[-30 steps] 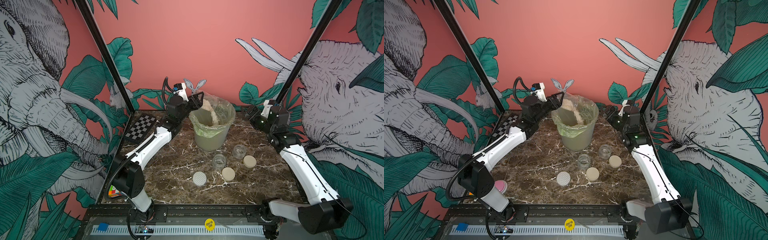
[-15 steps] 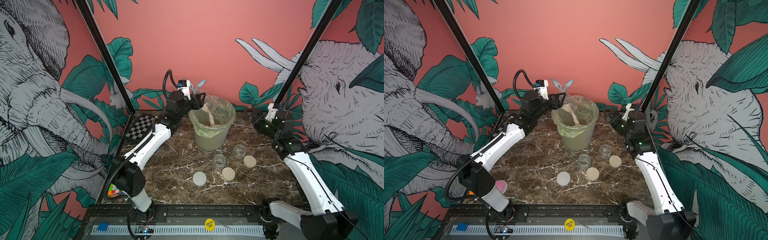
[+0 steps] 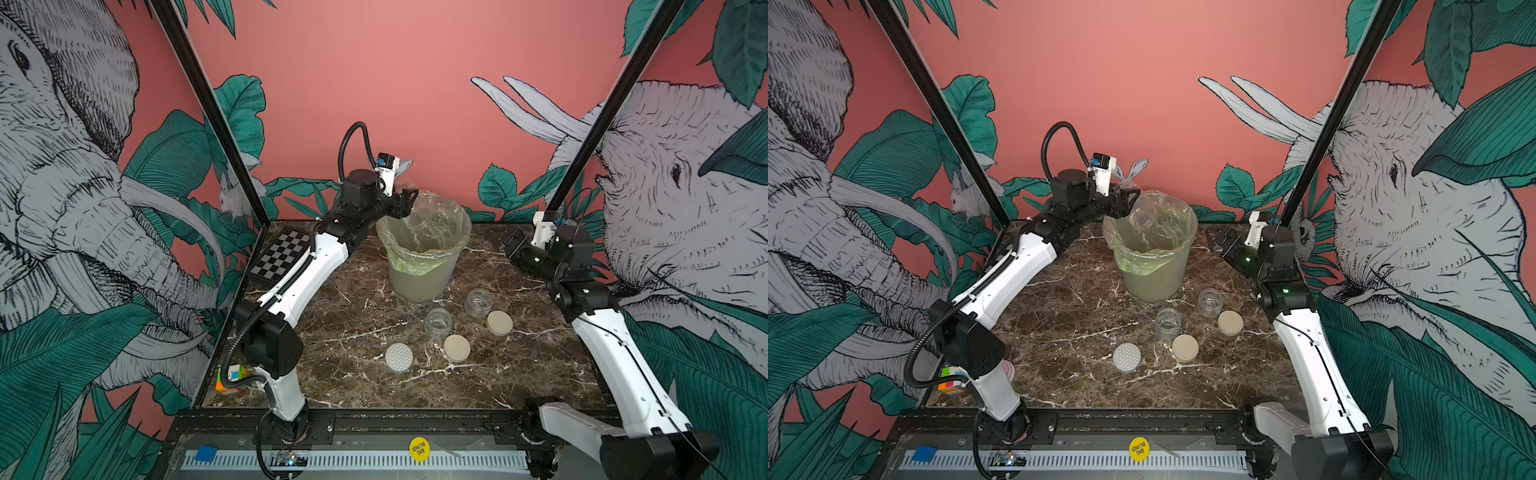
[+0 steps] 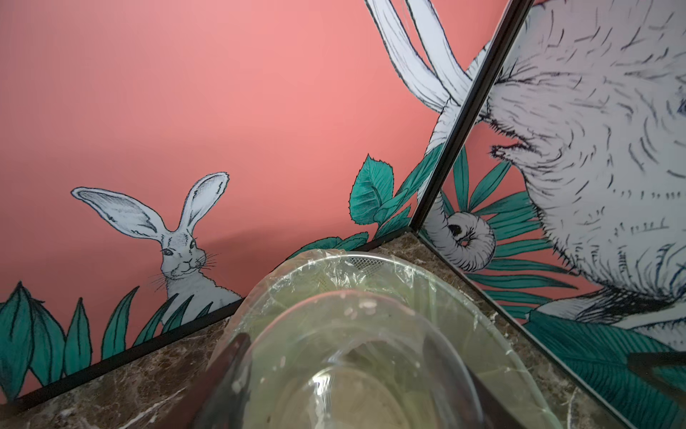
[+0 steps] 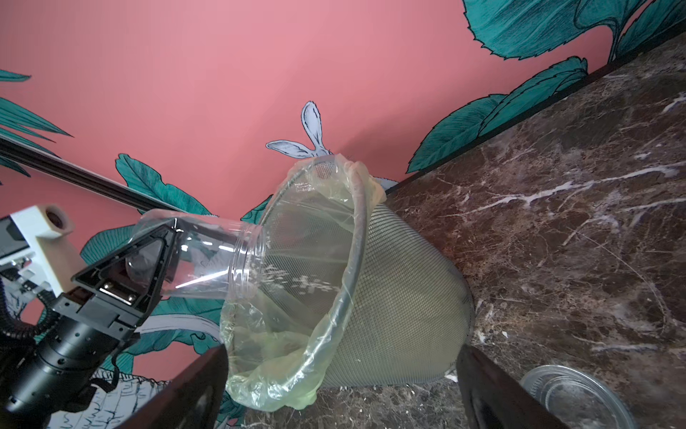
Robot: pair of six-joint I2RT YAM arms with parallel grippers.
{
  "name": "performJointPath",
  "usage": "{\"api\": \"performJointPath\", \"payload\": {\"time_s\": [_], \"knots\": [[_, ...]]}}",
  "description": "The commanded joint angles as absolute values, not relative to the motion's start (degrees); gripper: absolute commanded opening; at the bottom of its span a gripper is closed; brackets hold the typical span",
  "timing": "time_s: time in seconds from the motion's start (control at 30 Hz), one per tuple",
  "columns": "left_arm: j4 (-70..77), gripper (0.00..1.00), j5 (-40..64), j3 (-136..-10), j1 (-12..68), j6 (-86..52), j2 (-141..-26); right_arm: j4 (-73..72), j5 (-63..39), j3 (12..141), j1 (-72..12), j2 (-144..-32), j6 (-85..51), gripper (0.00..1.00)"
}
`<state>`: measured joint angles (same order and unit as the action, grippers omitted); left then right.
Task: Empty moldy rice from jars
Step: Pour the moldy rice from the jar into the trash bin.
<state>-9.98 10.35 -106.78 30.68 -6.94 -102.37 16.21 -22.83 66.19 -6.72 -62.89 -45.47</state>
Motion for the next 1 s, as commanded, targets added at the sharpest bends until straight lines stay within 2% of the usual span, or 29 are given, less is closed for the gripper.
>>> {"api": "performJointPath", "payload": {"time_s": [0.0,0.23,0.33,0.43,0.67,0.77,0.83,0.9,0.97], "knots": [[-15.74,0.26,7.71,-109.91,31.98,4.4,-103.79,17.71,-23.34,67.11,-6.42,-61.72,-40.83,0.96],[-19.92,0.27,2.78,-115.14,37.15,13.75,-106.54,18.82,-20.35,66.29,-6.0,-61.44,-40.35,0.96],[-26.86,0.29,0.97,-120.9,37.33,19.42,-109.49,19.27,-19.49,66.02,-5.72,-61.19,-40.03,0.96],[-33.68,0.26,-1.69,-129.22,37.35,20.04,-113.51,14.23,-23.14,64.45,-5.7,-60.57,-40.19,0.97],[-33.92,0.32,4.71,-127.33,37.62,20.81,-114.09,13.76,-24.39,64.69,-5.64,-61.41,-39.57,0.97],[-39.72,0.28,1.64,-133.84,38.65,22.59,-115.99,12.73,-25.82,64.81,-5.65,-62.3,-39.94,0.96],[-38.81,0.33,4.74,-132.22,38.88,23.26,-114.94,12.71,-26.02,65.06,-5.68,-62.74,-39.57,0.96],[-36.99,0.33,0.63,-130.45,39.29,22.35,-113.96,12.5,-25.84,65.27,-5.7,-63.04,-39.67,0.97],[-37.01,0.35,3.67,-129.32,39.4,22.52,-113.56,11.72,-26.14,65.17,-5.71,-63.36,-40.13,0.97]]}}
